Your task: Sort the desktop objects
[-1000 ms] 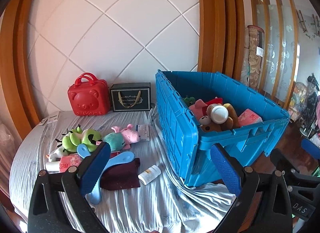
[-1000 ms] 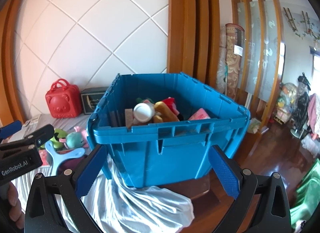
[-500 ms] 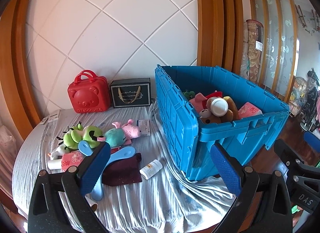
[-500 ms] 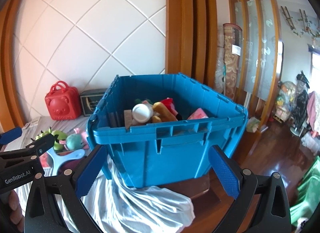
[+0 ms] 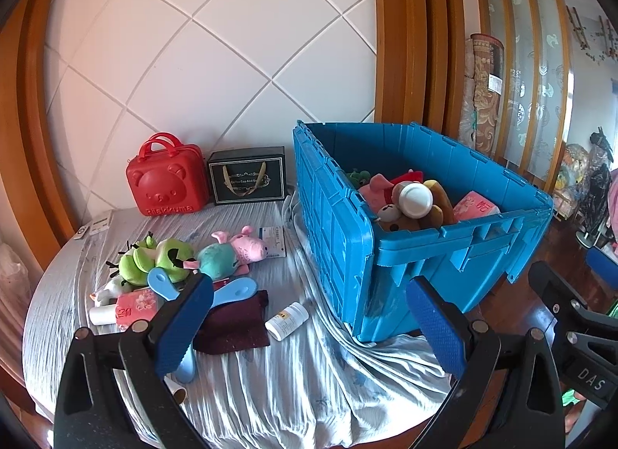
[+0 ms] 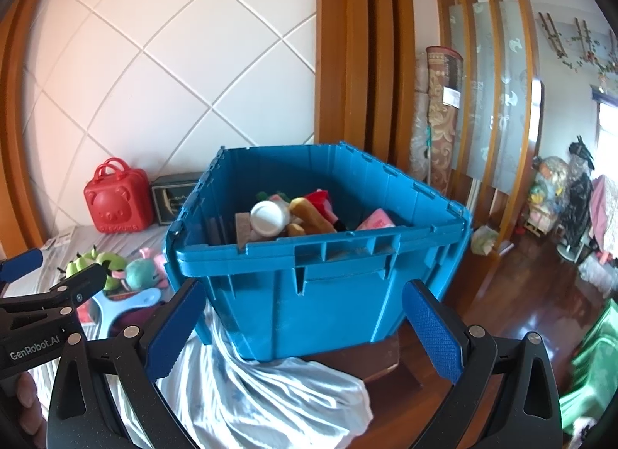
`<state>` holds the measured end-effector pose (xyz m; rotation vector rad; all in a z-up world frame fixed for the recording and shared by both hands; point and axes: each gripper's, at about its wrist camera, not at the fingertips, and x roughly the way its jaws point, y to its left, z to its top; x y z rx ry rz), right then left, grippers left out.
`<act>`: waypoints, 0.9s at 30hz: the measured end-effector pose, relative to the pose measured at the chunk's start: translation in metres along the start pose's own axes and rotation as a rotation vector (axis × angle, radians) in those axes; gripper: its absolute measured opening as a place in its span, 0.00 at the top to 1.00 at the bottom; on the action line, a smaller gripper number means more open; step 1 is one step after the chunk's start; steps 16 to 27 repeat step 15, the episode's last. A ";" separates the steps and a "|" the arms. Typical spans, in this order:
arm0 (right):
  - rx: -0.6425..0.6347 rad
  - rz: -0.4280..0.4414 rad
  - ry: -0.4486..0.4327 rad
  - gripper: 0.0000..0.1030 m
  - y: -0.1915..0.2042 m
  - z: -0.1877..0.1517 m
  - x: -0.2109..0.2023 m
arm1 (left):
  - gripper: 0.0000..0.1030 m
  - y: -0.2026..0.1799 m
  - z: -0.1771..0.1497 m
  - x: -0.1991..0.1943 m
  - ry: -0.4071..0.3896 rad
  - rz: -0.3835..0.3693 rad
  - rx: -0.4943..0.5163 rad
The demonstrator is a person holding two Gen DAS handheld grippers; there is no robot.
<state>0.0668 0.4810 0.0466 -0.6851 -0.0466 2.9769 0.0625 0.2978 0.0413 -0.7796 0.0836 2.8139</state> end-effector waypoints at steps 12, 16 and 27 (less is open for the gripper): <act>0.009 0.001 -0.015 0.00 -0.006 0.001 -0.003 | 0.01 -0.002 0.002 -0.007 -0.025 -0.001 -0.006; 0.009 0.002 -0.015 0.00 -0.006 0.002 -0.003 | 0.02 -0.003 0.002 -0.008 -0.031 -0.003 -0.003; 0.009 0.002 -0.015 0.00 -0.006 0.002 -0.003 | 0.02 -0.003 0.002 -0.008 -0.031 -0.003 -0.003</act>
